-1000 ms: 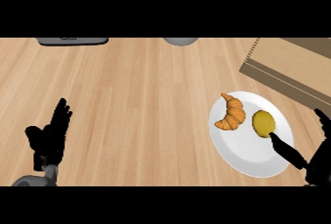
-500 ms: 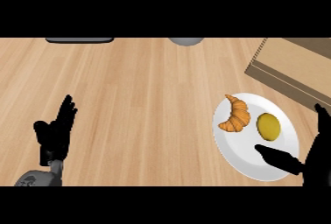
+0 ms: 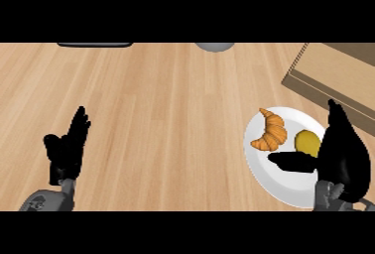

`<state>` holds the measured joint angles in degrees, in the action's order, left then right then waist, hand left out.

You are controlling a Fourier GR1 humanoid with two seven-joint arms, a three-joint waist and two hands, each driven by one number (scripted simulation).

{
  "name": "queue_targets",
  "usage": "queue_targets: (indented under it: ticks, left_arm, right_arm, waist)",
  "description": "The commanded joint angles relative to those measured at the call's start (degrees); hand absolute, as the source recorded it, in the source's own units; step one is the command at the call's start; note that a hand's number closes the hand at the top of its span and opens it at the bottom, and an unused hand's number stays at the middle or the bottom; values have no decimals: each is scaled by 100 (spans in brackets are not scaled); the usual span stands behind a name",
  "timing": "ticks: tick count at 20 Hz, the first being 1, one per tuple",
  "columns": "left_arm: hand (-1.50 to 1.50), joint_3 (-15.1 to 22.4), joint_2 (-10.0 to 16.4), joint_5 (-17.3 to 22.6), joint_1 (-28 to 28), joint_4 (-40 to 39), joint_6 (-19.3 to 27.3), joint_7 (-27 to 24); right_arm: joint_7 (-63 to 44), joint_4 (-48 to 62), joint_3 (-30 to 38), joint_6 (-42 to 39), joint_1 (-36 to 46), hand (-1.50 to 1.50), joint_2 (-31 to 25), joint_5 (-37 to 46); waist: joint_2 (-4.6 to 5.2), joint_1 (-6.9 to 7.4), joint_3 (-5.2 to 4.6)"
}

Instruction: Pick the croissant from the plate and place it in the cardboard box

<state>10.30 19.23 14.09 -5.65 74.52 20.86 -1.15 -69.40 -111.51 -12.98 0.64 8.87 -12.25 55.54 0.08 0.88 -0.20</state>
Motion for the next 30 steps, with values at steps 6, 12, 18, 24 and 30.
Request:
queue_targets:
  ticks: [6,12,18,24,30]
  left_arm:
    - [0,-74,-186,-55,-202,-291,35,-50]
    - [0,44,-106,-86,9,111,-89,182]
    - [0,-134,-101,-105,-6,-161,-172,-136]
    - [0,-218,-213,-176,-325,-369,-61,57]
    - [0,-272,-174,-216,-253,-336,-112,31]
  right_arm:
    - [-1538,611,390,-1372,996,-150,891,9]
    - [-1542,1386,727,-1336,1559,-150,1213,262]
    - [-1578,2022,711,-1008,1647,-150,1221,297]
    - [-1408,2257,1154,-1113,1996,-150,1223,236]
    - [-1550,2683,1040,-769,1893,-150,1223,201]
  waist:
    - [-4,-64,6]
    - [-18,19,16]
    - [-4,6,15]
    - [-3,-85,15]
    - [2,-48,15]
